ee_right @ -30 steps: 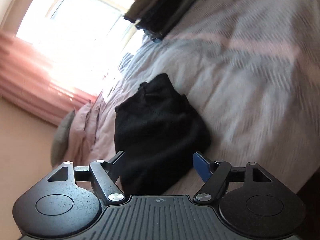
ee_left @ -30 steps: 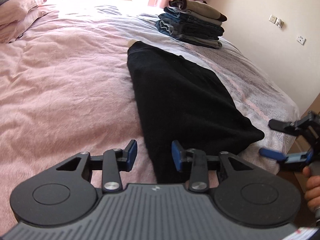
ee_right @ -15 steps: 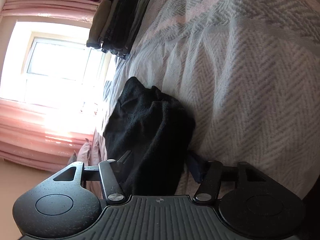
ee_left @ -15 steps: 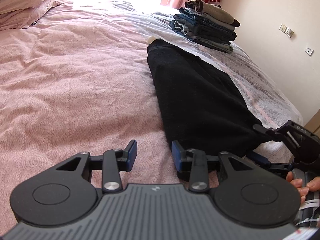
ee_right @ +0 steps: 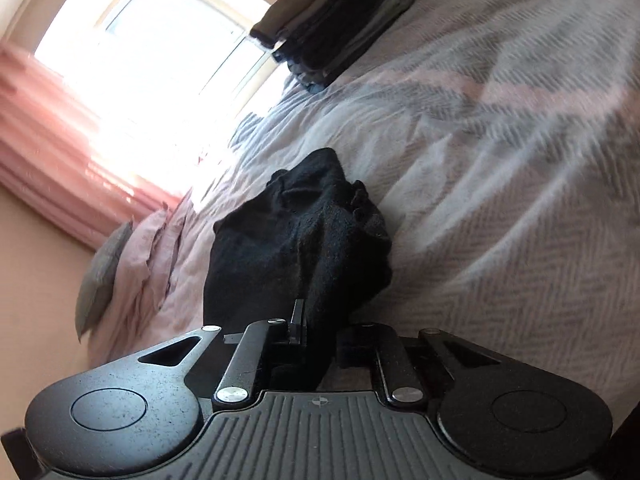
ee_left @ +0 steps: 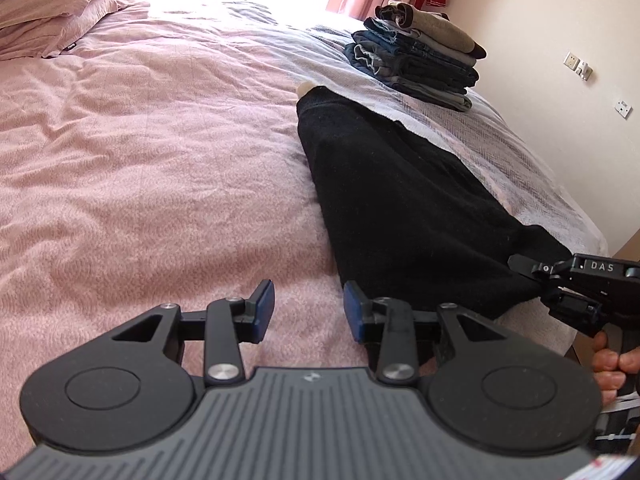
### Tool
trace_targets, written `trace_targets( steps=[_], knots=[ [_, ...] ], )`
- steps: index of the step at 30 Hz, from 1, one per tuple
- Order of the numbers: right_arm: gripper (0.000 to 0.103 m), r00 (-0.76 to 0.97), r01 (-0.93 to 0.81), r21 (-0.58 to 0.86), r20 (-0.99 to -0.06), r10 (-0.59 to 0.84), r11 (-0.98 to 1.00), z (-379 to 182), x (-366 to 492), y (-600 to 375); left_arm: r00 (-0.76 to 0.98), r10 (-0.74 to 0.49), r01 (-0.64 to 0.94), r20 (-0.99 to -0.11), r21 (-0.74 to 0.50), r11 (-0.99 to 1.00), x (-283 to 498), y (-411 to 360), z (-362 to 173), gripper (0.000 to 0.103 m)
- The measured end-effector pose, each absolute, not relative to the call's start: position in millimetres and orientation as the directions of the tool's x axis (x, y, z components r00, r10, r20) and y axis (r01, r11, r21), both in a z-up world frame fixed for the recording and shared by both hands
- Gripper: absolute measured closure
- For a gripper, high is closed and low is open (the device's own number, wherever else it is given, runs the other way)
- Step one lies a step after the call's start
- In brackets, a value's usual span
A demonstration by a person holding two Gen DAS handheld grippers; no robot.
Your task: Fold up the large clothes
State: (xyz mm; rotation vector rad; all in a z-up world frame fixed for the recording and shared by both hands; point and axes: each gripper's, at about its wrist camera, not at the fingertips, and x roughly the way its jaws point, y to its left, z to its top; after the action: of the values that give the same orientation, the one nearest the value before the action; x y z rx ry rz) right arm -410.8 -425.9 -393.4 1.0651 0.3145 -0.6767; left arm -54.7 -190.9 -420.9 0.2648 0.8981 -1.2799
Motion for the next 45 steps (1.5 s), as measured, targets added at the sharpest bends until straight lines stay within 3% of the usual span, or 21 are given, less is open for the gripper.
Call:
trace_targets(
  steps=[2,5,10,12,15,23,32,33,34,36,42,45],
  knots=[
    [0.095,0.752,0.658,0.694,-0.58,-0.313,0.294,-393.9,-408.5,-428.5,0.009,-0.709,0.903,-0.705,-0.298,0.308,-55.6,-197.7,-421.6,0.071],
    [0.087,0.792,0.577,0.812,-0.529,-0.305,0.089,-410.5,-429.6,-416.6,0.006,-0.707,0.903,-0.707,-0.301,0.308,-57.0,-203.7,-423.0,0.071],
    [0.058,0.863,0.408,0.912,-0.397,-0.313,-0.034,-422.2,-439.8,-394.9,0.002,-0.693,0.91,-0.721,-0.286,0.301,-58.6,-203.6,-427.8,0.071],
    [0.058,0.872,0.389,0.921,-0.376,-0.314,-0.024,-428.1,-432.8,-391.0,0.0,-0.694,0.903,-0.72,-0.297,0.309,-56.9,-200.3,-429.5,0.071],
    [0.058,0.841,0.449,0.892,-0.439,-0.317,-0.047,-441.3,-424.5,-390.7,-0.007,-0.699,0.894,-0.715,-0.317,0.316,-55.5,-192.7,-428.8,0.071],
    [0.058,0.843,0.451,0.891,-0.446,-0.3,-0.057,-442.0,-426.1,-383.9,0.001,-0.696,0.886,-0.719,-0.323,0.334,-48.6,-183.8,-431.5,0.071],
    [0.058,0.802,0.454,0.889,-0.439,-0.405,-0.065,-452.5,-418.1,-392.5,0.002,-0.699,0.88,-0.715,-0.331,0.341,-44.2,-178.7,-432.1,0.071],
    [0.059,0.796,0.454,0.89,-0.421,-0.435,-0.029,-452.9,-416.3,-392.9,0.003,-0.698,0.879,-0.716,-0.331,0.343,-43.4,-178.7,-432.5,0.071],
    [0.076,0.786,0.472,0.881,-0.412,-0.461,0.017,-451.9,-414.0,-393.6,0.004,-0.697,0.879,-0.717,-0.33,0.345,-43.1,-178.9,-432.7,0.071],
    [0.089,0.776,0.525,0.846,-0.429,-0.463,0.097,-443.5,-408.0,-398.4,0.005,-0.698,0.88,-0.716,-0.329,0.344,-43.2,-179.4,-431.4,0.071],
    [0.092,0.789,0.606,0.682,-0.449,-0.42,0.409,-381.4,-407.0,-432.3,0.011,-0.704,0.887,-0.71,-0.318,0.335,-41.2,-188.8,-423.4,0.071],
    [0.092,0.783,0.616,0.578,-0.524,-0.337,0.535,-354.5,-417.6,-479.0,-0.011,-0.71,0.89,-0.704,-0.331,0.314,-42.9,-201.6,-420.8,0.071]
  ],
)
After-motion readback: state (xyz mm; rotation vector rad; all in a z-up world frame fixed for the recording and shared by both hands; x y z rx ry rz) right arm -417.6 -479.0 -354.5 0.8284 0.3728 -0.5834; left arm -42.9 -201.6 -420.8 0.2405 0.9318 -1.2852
